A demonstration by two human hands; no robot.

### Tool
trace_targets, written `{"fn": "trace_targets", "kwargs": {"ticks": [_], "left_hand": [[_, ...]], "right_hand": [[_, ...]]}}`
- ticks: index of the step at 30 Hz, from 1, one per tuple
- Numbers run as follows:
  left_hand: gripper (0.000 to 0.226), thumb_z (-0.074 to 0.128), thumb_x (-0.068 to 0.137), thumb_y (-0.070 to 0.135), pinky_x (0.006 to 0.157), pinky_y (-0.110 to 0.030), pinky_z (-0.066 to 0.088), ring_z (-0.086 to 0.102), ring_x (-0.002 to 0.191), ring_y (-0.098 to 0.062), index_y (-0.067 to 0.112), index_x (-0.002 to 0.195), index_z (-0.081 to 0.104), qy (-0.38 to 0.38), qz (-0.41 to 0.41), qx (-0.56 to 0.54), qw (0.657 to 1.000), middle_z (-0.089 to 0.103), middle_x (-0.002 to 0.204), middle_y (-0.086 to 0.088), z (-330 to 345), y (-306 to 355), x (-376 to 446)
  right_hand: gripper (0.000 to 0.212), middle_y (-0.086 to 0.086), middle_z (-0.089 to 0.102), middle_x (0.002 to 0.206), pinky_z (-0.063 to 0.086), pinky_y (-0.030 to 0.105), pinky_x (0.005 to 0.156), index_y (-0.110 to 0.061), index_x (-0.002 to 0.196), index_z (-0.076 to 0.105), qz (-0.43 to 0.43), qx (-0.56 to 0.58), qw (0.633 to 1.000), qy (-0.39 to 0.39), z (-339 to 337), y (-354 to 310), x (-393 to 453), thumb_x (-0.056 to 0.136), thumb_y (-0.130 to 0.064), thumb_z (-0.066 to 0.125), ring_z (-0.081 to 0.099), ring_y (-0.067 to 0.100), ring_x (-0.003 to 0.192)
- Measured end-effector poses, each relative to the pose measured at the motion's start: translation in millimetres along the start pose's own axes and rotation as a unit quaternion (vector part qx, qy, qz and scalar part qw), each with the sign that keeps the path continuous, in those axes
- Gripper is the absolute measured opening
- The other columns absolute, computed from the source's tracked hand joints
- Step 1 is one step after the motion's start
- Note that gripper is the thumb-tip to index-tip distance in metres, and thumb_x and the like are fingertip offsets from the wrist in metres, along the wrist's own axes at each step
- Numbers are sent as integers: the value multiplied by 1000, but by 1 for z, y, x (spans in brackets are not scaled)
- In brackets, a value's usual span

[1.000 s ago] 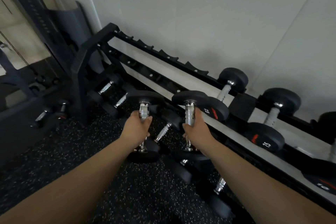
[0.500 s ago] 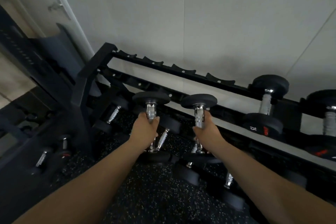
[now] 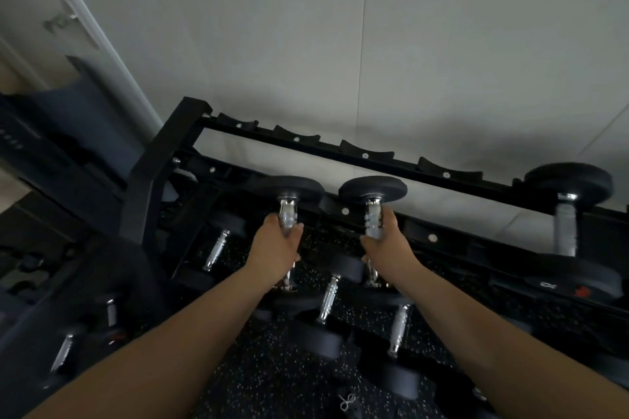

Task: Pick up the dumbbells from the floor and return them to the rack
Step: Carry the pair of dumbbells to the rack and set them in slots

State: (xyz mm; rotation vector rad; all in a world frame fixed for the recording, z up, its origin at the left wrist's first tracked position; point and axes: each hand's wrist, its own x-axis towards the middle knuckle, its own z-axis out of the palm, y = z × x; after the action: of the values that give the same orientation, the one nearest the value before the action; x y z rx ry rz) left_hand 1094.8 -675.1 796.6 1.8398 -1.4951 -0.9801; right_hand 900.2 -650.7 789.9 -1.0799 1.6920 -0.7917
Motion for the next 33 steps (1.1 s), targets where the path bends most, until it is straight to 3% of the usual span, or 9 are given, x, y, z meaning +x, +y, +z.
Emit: {"fn": "trace_targets", "kwargs": {"ticks": [4,9,13,17,20,23,27,31,33], "left_hand": [[23,57,91,28,58,-36,59,66,57,-17,7,101,51,-8,-10,-17,1000,60,77,-2,-20,-3,41],[22,57,92,26,69,-45,60,63,59,-16,9,104,50,2,-29,-58,998,60,81,-1,-43,-12,90],[24,57,92,27,69,-42,60,63,58,-16,8,105,51,-7,-28,-64,998,60,82,0,-61,-19,124],[22,57,92,27,53,-27,53,63,60,-16,10,105,51,-29,-15,-67,997,61,84,-3,-88,-35,179],[21,56,92,27,51,-28,50,62,54,-17,10,103,51,-50,-6,-59,997,62,81,-4,-101,-43,211],[21,55,92,29,56,-32,55,63,55,-17,11,103,52,-83,10,-48,995,61,80,-3,-127,-56,257],[20,54,92,30,62,-40,58,63,55,-17,13,100,51,-124,30,-34,991,59,78,-2,-163,-68,315],[18,53,92,32,54,-31,52,66,55,-17,16,100,50,-137,46,-2,989,61,84,-1,-188,-76,364],[21,52,92,33,51,-29,49,66,56,-18,14,103,51,-140,53,1,989,62,85,-3,-193,-79,384]], "right_hand": [[62,3,58,91,47,19,45,-20,143,23,0,15,1000,-4,22,-21,40,90,-4,52,59,18,67],[55,1,57,83,50,27,53,-19,138,27,-12,-9,1000,-7,50,-47,79,90,-6,52,62,22,67],[62,4,59,81,41,14,37,-22,143,21,-8,-33,999,-11,70,-65,97,91,-8,53,58,15,60],[62,10,65,89,56,34,60,-32,140,21,13,-32,999,0,107,-88,121,91,-10,52,64,21,66],[61,9,62,90,49,27,49,-27,141,22,8,-36,999,13,128,-99,133,91,-8,52,61,20,64],[55,6,58,96,46,24,54,-18,140,29,13,-39,997,60,167,-116,156,91,-8,52,59,17,69],[62,9,60,93,47,27,49,-24,144,21,58,2,995,80,208,-143,183,92,-9,52,63,25,73],[66,3,58,88,55,35,58,-26,145,20,80,28,989,125,234,-159,204,91,-8,52,65,26,73],[67,0,57,88,54,31,56,-26,146,20,89,38,985,144,241,-162,213,91,-8,53,66,23,71]]}}
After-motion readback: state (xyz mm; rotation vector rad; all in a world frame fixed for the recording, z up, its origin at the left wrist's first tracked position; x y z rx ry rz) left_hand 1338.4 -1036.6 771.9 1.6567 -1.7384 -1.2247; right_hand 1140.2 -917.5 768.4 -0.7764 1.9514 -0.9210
